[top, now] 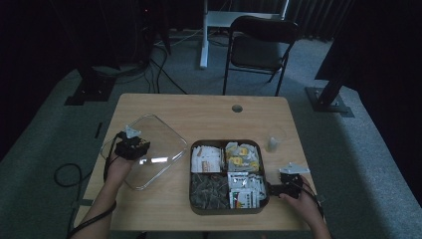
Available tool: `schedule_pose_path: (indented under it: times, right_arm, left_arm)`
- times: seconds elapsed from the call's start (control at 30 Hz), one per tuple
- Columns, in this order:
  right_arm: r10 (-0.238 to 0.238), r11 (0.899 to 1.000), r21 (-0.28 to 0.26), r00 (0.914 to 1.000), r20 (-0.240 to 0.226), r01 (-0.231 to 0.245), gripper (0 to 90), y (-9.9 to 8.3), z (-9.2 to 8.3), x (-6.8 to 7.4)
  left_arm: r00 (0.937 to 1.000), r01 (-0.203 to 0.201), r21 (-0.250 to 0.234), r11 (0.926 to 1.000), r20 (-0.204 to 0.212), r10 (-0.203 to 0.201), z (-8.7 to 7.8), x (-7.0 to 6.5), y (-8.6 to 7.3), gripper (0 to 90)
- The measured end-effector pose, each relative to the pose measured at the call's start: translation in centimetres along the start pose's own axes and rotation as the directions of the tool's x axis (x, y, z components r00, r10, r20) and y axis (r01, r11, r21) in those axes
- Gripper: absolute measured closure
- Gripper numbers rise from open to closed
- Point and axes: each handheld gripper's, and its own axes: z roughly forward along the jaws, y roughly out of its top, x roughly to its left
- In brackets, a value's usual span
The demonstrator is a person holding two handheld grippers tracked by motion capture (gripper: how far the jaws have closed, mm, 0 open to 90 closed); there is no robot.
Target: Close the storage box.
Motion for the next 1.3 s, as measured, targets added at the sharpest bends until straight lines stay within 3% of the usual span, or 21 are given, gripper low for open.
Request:
schedule_pose_path:
  times: [0.23,0.37,0.57,0.67,0.77,0.93,1.17,1.3]
  right_arm:
    - [-0.001,1.0,0.0,1.0,0.0,0.001,12.5,0.0,0.0,0.0]
    - [0.0,1.0,0.0,1.0,0.0,0.0,12.5,0.0,0.0,0.0]
    - [0.0,1.0,0.0,1.0,0.0,0.0,12.5,0.0,0.0,0.0]
    - [-0.001,1.0,0.0,1.0,0.0,0.001,12.5,0.0,0.0,0.0]
    - [0.0,1.0,0.0,1.0,0.0,0.0,12.5,0.0,0.0,0.0]
    - [0.0,1.0,0.0,1.0,0.0,0.0,12.4,0.0,0.0,0.0]
    - [-0.001,1.0,0.0,1.0,0.0,0.001,12.5,0.0,0.0,0.0]
    - [-0.002,1.0,-0.001,1.0,0.0,0.002,12.5,0.0,0.0,0.0]
  left_arm:
    - [0.9998,-0.009,-0.039,0.9992,0.017,0.01,-1.5,-0.3,1.7,59.0]
    - [0.9984,-0.042,-0.047,0.998,0.036,0.044,-2.1,-1.1,2.4,59.0]
    - [0.992,-0.086,-0.073,0.9936,0.086,0.092,-2.9,-2.9,3.5,58.9]
    - [0.988,-0.118,-0.079,0.9899,0.091,0.125,-3.1,-3.9,4.0,58.9]
    - [0.9852,-0.122,-0.086,0.9888,0.11,0.131,-3.1,-4.5,4.1,58.9]
    - [0.974,-0.165,-0.097,0.9815,0.14,0.178,-3.2,-6.1,4.6,58.9]
    - [0.9625,-0.195,-0.101,0.9756,0.171,0.21,-3.4,-7.3,5.1,58.9]
    - [0.9504,-0.212,-0.115,0.9704,0.207,0.232,-3.6,-8.3,5.4,58.9]
